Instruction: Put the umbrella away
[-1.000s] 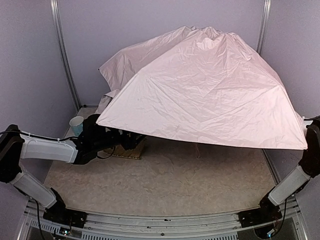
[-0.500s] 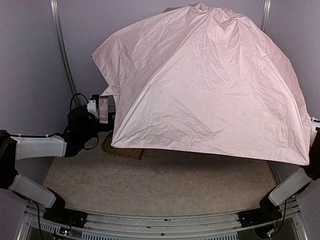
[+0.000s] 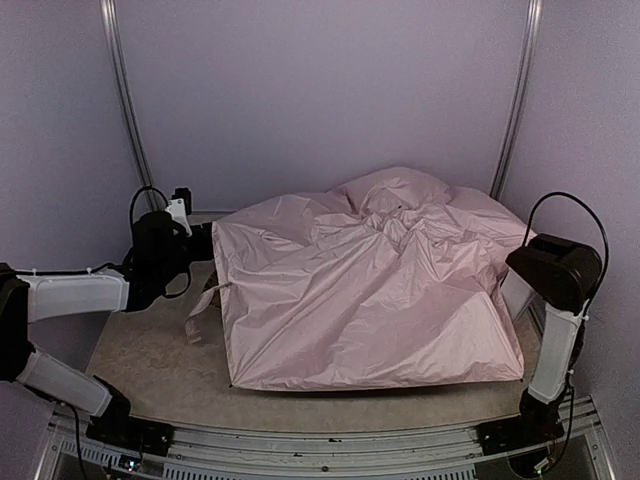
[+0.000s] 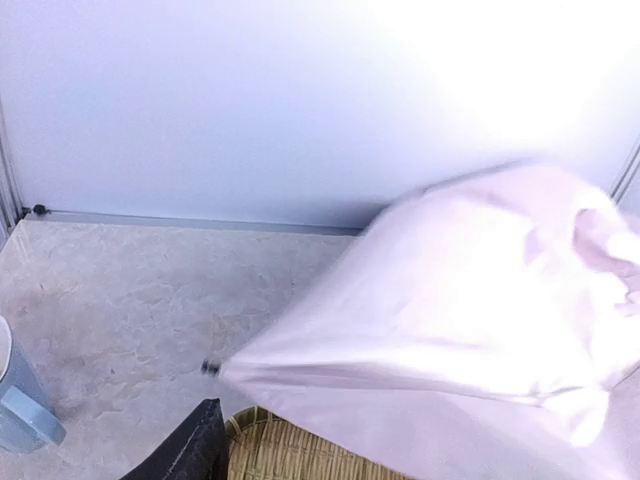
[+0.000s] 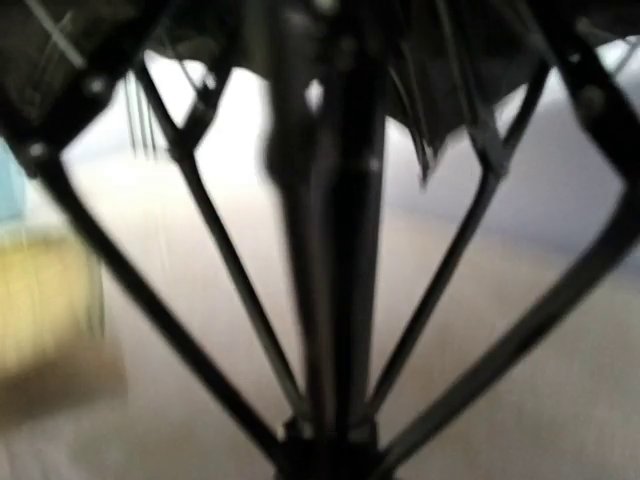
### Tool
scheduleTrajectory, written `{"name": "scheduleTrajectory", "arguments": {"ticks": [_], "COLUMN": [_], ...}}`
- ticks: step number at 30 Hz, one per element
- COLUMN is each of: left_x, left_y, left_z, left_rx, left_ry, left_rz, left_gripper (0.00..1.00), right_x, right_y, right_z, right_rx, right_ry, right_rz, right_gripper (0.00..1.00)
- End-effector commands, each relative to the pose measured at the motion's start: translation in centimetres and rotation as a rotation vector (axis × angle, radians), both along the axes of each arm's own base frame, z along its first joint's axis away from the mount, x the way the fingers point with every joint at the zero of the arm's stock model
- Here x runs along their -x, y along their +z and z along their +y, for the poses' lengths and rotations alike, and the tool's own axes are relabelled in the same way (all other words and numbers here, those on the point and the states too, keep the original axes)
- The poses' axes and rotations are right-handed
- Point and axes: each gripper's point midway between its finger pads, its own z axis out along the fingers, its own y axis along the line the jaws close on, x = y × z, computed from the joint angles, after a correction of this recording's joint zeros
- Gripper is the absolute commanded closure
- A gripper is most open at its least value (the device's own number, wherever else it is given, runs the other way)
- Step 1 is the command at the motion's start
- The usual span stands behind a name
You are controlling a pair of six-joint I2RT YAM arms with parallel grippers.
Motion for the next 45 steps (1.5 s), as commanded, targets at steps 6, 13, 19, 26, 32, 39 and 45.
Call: {"name": "scheduleTrajectory", "arguments": {"ticks": [6, 13, 19, 26, 32, 39, 45], "left_x": [0.3, 1.5, 2.5, 2.0, 2.1, 1.9, 1.9], "left_y": [3.4, 5.4, 6.0, 4.9, 5.6, 6.7, 7.2], "left_z": [-4.3, -4.2, -3.1, 0.4, 2.0, 1.9, 1.2], "left_rx": [-0.101, -0.119, -0.138, -0.122, -0.09, -0.09, -0.081], "left_ry": [-0.08, -0.088, -0.07, 0.038, 0.073, 0.072, 0.047], "left_rz": [-0.114, -0.162, -0.187, -0.129, -0.143, -0.163, -0.174], "left_gripper": [0.35, 0.35, 0.35, 0.35, 0.34, 0.34, 0.35], "right_x": [0.2, 1.0, 1.7, 3.1, 3.3, 4.3, 4.3], "right_y": [10.3, 18.5, 27.3, 30.9, 23.2, 7.0, 1.4], "right_z": [-0.3, -0.3, -1.1, -1.5, -1.2, -2.6, -2.9], "right_rx": [-0.171, -0.173, -0.165, -0.131, -0.145, -0.176, -0.138], "right_ry": [-0.005, 0.013, 0.019, 0.033, 0.089, 0.063, 0.039], "right_rz": [-0.295, -0.441, -0.554, -0.583, -0.395, -0.009, 0.079], "right_gripper": [1.0, 1.0, 1.0, 1.0, 1.0, 1.0, 1.0]}}
